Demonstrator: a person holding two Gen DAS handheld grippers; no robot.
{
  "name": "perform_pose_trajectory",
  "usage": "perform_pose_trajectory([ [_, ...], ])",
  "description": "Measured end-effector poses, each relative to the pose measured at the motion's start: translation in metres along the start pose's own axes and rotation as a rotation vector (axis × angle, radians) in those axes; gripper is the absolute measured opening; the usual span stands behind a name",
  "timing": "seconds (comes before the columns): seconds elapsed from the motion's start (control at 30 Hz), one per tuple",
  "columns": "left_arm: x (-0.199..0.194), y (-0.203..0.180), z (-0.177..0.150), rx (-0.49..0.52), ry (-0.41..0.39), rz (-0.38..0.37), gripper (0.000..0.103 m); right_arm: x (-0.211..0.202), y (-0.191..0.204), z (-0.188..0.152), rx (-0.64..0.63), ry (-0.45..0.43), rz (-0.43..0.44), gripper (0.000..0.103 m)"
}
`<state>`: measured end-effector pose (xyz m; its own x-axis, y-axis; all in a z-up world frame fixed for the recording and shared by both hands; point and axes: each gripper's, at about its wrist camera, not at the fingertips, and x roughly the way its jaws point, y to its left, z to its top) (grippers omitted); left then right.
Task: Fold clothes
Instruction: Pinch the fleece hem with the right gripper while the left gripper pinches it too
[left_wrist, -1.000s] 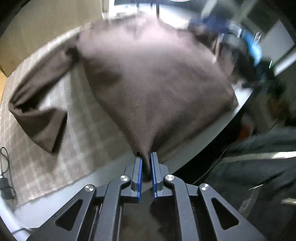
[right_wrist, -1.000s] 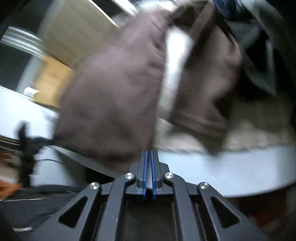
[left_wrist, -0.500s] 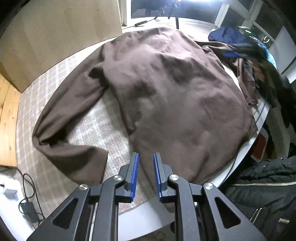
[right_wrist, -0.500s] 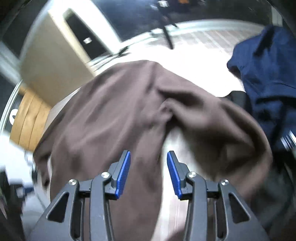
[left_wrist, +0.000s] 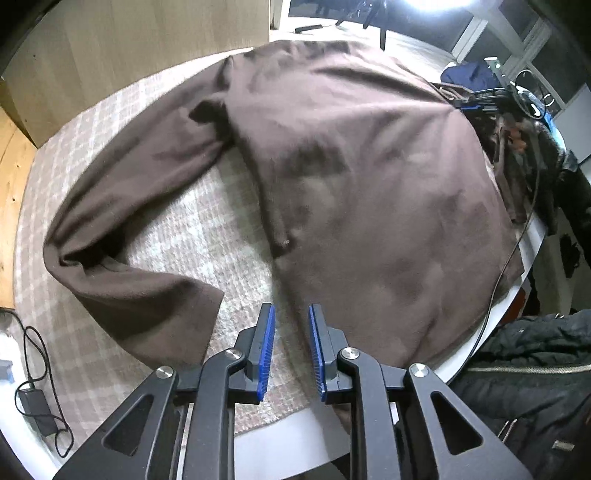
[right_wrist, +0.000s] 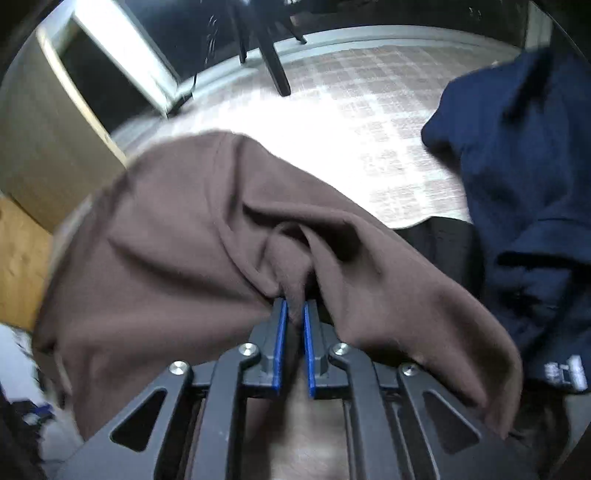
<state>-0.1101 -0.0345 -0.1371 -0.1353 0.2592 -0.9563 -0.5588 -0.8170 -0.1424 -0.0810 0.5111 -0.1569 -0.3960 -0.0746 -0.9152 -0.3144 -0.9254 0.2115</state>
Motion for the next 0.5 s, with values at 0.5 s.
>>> perform_pose_trajectory([
  [0.5,0.016,-0.044,-0.098,0.011,0.105,-0.136,0.035,-0.111,0.026,-0.236,-0.225,0.138,0.173,0.043],
])
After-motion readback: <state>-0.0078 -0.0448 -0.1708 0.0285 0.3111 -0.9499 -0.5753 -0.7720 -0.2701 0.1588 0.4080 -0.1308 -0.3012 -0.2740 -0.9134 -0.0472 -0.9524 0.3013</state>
